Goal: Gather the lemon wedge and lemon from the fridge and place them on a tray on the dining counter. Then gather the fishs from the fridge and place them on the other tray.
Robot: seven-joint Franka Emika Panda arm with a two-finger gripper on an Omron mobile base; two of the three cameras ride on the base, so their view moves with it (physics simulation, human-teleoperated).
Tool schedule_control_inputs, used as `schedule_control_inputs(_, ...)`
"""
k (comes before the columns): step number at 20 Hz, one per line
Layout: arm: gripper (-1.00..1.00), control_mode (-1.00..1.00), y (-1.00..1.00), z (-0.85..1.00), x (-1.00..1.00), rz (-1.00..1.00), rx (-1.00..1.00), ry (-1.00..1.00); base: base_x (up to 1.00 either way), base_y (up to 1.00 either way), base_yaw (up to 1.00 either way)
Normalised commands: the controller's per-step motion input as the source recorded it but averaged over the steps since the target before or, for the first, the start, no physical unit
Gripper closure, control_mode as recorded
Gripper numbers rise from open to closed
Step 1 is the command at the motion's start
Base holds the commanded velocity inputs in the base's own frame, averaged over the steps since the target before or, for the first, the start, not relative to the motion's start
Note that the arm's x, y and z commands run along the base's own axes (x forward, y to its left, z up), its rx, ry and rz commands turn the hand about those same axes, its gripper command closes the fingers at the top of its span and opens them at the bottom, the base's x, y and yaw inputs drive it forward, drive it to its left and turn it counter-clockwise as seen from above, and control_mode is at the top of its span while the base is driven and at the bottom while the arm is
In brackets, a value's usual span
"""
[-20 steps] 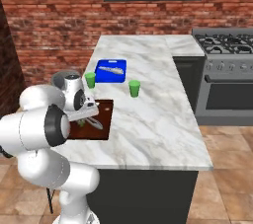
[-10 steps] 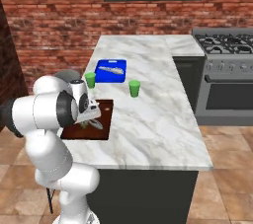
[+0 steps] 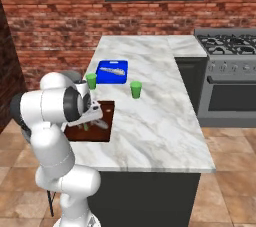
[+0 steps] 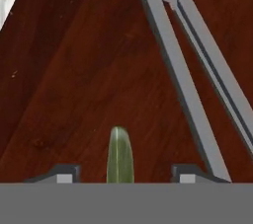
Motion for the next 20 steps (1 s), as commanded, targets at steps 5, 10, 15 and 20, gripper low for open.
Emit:
schedule_control_inputs(5,-1.0,-1.0,0.0,0.33,-0.16,0.07,0.0,0.0,0.0,0.0,0.0)
schedule_control_inputs(10,-1.0,-1.0,0.0,0.51,-0.26,0.09,0.0,-0.03,0.0,0.0,0.0)
schedule_control_inputs(15,-1.0,-1.0,-0.08,0.71,-0.34,0.03,0.0,-0.03,0.0,0.0,0.0)
schedule_control_inputs(20,-1.0,-1.0,-0.23,0.59,-0.5,-0.03,0.0,-0.01,0.0,0.0,0.0)
